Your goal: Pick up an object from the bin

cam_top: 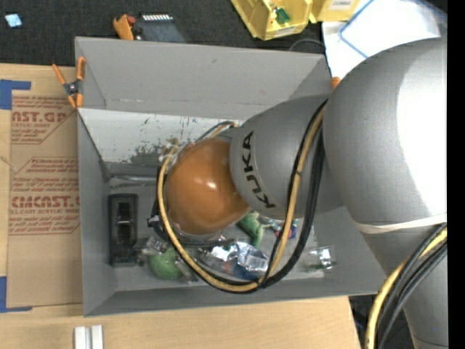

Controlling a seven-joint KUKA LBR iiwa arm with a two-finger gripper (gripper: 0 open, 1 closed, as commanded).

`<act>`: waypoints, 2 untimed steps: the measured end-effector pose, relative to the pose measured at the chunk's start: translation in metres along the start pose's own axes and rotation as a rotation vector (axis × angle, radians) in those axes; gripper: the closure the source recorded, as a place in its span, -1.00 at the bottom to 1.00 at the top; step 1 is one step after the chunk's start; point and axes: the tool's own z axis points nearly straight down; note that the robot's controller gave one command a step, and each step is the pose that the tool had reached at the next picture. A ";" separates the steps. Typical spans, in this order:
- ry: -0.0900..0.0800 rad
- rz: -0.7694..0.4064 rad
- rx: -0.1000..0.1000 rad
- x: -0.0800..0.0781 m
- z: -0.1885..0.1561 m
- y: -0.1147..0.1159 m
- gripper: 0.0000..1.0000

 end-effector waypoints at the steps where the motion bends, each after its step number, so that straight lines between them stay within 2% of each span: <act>1: 0.007 -0.004 -0.011 0.001 -0.040 0.005 1.00; 2: 0.001 -0.003 -0.007 -0.001 -0.061 0.003 1.00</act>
Offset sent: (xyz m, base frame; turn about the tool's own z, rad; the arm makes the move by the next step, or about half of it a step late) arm -0.0054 0.0004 0.0530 -0.0031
